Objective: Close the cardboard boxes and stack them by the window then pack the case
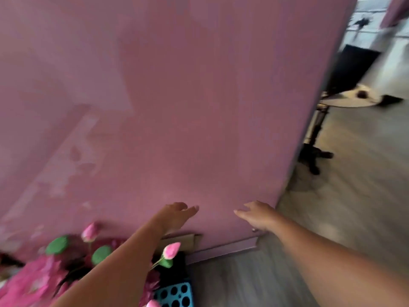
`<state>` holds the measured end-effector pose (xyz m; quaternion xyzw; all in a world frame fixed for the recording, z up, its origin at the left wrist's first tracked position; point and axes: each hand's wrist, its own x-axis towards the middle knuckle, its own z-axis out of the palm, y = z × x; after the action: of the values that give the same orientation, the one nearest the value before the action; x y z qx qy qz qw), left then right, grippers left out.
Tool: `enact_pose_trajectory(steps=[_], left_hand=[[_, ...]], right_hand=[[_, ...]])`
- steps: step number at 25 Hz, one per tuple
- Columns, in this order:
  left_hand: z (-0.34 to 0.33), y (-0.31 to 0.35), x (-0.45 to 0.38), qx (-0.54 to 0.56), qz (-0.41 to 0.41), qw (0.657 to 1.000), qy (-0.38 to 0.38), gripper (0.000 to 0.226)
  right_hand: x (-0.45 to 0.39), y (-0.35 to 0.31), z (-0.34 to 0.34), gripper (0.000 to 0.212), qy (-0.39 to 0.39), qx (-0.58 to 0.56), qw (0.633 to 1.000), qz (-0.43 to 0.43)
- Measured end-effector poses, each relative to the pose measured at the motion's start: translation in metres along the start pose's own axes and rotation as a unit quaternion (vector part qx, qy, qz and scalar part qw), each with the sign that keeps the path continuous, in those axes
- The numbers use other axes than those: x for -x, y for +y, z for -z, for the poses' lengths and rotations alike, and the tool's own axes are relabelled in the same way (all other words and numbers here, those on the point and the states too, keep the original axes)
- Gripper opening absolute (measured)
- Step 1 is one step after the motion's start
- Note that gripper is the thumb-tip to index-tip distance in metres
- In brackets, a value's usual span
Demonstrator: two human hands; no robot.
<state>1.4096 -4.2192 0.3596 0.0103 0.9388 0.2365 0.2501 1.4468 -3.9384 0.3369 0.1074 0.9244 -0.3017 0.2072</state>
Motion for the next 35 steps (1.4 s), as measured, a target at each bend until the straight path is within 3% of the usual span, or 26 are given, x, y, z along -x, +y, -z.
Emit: enact_pose_trajectory(steps=[3,9,12,14,16,21,25,28,31,35], left_hand=[[-0.014,0.066,-0.045,-0.08,-0.082,0.991,-0.064,0.082],[-0.067,0.202,-0.1,-0.132,-0.225,0.952,-0.162,0.085],[-0.102,0.279,-0.124,-0.131,-0.281,0.931,-0.193,0.072],[-0.126,0.334,-0.138,-0.087,-0.303,0.923,-0.221,0.061],[-0.143,0.384,-0.151,-0.091,-0.31,0.918,-0.229,0.058],[-0.178,0.536,-0.193,-0.18,-0.346,0.894,-0.22,0.077],[-0.216,0.643,-0.24,-0.129,-0.334,0.893,-0.273,0.103],[-0.253,0.731,-0.295,-0.21,-0.366,0.871,-0.25,0.084],[-0.29,0.824,-0.348,-0.25,-0.41,0.839,-0.256,0.075],[-0.309,0.933,-0.393,-0.238,-0.448,0.815,-0.278,0.069]], right_hand=[[0.006,0.044,0.035,0.062,0.055,-0.048,0.996,-0.053],[0.023,0.144,0.08,0.073,0.143,-0.113,0.964,-0.192],[0.025,0.202,0.119,0.063,0.177,-0.132,0.947,-0.233],[0.023,0.242,0.15,0.047,0.193,-0.148,0.936,-0.254],[0.022,0.273,0.179,0.046,0.202,-0.166,0.927,-0.268],[0.015,0.351,0.263,0.043,0.238,-0.195,0.907,-0.289],[-0.018,0.409,0.324,0.046,0.242,-0.22,0.89,-0.319],[-0.053,0.465,0.387,0.043,0.241,-0.196,0.895,-0.321],[-0.089,0.524,0.462,0.061,0.274,-0.164,0.886,-0.335],[-0.122,0.588,0.54,0.046,0.291,-0.183,0.868,-0.358]])
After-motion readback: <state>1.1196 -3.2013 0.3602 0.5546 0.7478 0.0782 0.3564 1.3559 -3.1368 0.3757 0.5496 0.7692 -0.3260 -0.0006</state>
